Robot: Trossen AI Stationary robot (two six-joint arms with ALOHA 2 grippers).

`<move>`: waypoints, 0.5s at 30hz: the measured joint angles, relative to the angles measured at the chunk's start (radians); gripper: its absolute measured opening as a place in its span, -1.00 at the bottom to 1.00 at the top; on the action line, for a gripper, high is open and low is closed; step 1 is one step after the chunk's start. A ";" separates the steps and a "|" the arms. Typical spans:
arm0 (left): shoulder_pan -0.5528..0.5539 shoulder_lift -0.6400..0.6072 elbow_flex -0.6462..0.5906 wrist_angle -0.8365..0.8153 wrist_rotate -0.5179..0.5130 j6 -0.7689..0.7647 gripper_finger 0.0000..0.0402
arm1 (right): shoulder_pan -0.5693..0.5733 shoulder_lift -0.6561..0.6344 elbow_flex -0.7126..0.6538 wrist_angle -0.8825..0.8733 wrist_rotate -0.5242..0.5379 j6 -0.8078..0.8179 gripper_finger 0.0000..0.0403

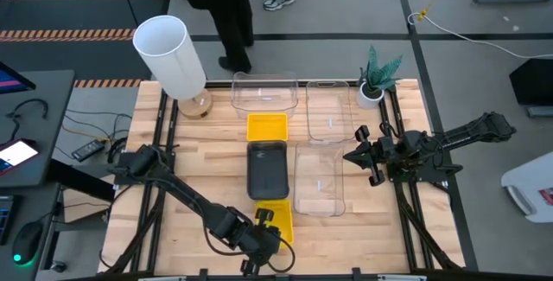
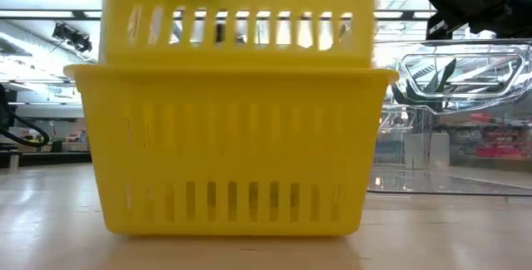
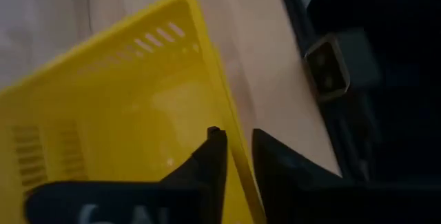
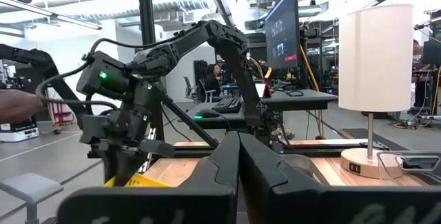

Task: Stack baskets by color
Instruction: Stack the left yellow bin on top of the bottom yellow bin

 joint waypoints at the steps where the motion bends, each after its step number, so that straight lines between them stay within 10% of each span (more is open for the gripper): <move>1: -0.001 0.000 0.000 -0.021 -0.006 -0.002 -0.74 | 0.000 0.000 0.000 0.000 0.000 0.000 -0.92; 7: -0.009 0.004 0.000 -0.077 -0.031 -0.005 -0.95 | 0.000 0.000 0.000 0.000 0.000 0.000 -0.92; 15: -0.012 0.008 -0.001 -0.077 0.047 0.016 -0.43 | 0.000 0.000 0.000 0.000 0.000 0.000 -0.92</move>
